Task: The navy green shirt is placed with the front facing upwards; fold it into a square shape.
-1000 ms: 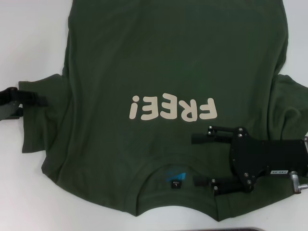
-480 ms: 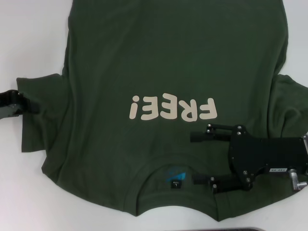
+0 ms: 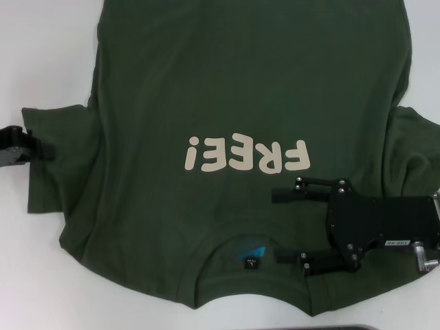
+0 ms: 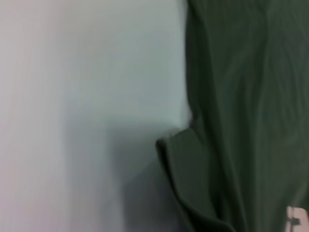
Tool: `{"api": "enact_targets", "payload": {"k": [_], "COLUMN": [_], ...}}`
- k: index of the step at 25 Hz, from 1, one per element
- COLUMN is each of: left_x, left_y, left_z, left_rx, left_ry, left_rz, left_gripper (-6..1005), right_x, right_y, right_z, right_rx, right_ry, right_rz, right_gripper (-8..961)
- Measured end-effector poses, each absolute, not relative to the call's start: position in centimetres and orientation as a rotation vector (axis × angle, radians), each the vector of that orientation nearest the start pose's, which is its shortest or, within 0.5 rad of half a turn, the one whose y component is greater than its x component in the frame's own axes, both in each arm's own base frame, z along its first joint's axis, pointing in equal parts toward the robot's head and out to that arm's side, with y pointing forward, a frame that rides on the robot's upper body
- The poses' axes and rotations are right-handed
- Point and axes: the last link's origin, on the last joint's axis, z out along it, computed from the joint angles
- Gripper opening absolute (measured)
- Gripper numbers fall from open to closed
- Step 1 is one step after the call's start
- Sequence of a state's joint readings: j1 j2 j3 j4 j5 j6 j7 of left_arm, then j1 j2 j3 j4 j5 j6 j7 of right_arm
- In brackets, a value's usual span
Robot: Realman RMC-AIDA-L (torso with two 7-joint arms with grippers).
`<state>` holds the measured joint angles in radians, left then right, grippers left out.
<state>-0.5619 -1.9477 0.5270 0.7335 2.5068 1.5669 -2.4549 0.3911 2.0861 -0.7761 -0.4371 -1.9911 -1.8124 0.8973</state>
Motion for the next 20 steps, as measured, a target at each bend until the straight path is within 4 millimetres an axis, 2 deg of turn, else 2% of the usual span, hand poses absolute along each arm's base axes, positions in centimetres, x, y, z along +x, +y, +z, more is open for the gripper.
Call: {"api": "enact_targets", "payload": {"k": [5, 11, 20], "left_x": [-32.2, -31.1, -30.6], "left_y": [32.7, 33.6, 33.9], "left_z": [7.2, 5.8, 4.8], "left_rx": [-2.139, -2.133, -2.13], "left_ry": [-1.988, -1.985, -1.995], "left_rz": [-0.309, -0.428, -0.421], "left_gripper": [55, 56, 57], "right_x": [27.9, 27.8, 27.8], "right_y": [23.1, 23.1, 23.1], "right_z": [-4.0, -4.0, -4.0], "right_rx": [-2.933, -2.933, -2.932], "right_ry": [0.272, 0.266, 0.259], "right_rz": [0.973, 0.978, 0.976], "right_gripper": [865, 866, 866]}}
